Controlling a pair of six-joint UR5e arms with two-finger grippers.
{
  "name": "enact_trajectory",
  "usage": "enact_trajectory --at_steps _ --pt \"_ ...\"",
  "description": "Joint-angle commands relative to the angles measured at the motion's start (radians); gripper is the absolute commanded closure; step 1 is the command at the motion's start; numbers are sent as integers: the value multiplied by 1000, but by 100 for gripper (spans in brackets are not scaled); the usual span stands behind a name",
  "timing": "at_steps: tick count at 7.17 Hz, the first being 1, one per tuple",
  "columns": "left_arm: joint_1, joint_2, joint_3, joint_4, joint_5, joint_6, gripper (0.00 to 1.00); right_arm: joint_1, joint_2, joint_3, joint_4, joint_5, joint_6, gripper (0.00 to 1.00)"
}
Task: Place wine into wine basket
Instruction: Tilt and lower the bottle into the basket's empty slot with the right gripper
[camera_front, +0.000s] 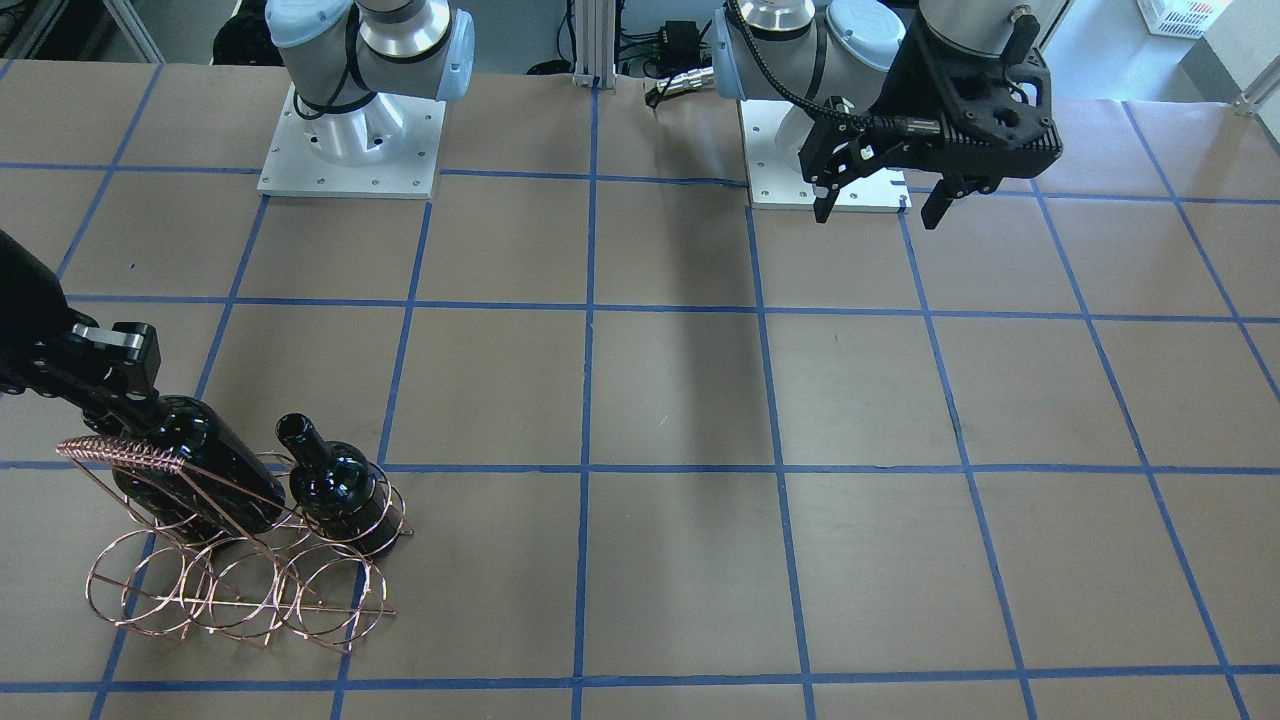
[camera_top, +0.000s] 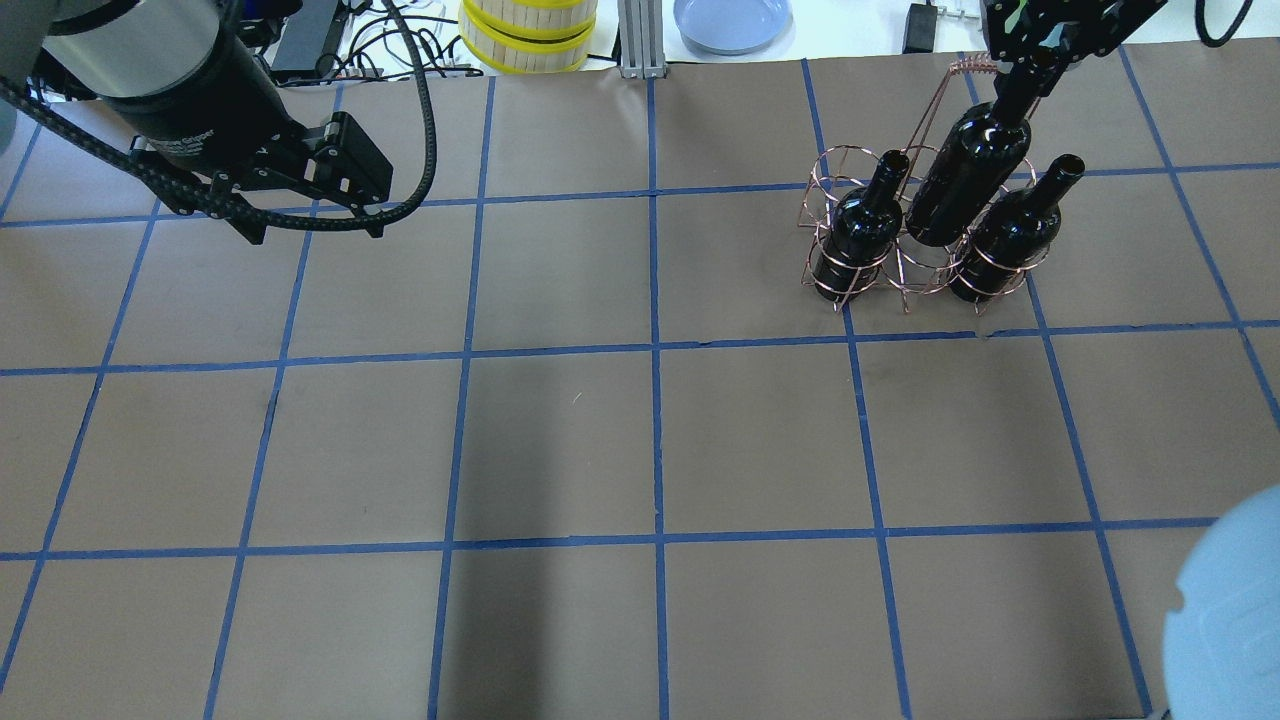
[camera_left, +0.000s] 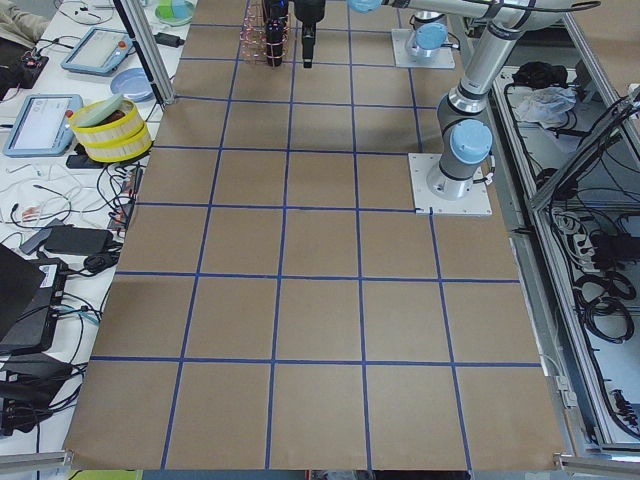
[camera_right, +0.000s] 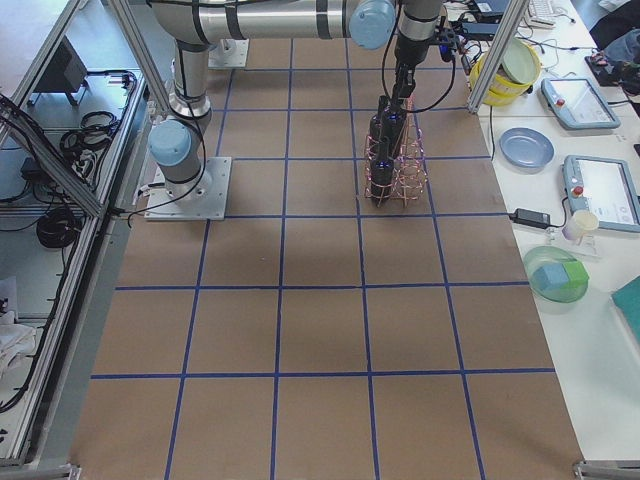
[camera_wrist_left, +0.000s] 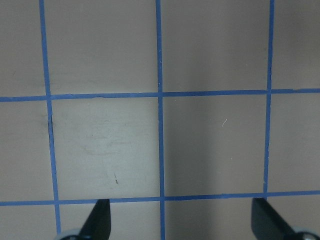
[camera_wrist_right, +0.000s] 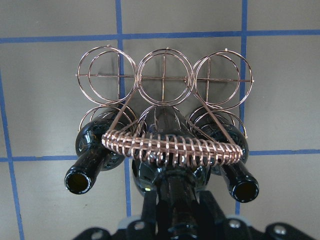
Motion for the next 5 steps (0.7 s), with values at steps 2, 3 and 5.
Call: enact_trajectory --at_steps 2,3,5 --pt "0 0 0 2 0 0 0 3 2 32 -1 0 -5 95" --pt "0 0 0 2 0 0 0 3 4 56 -31 0 -7 95" --pt "0 0 0 2 0 0 0 3 7 123 -128 -2 -7 93"
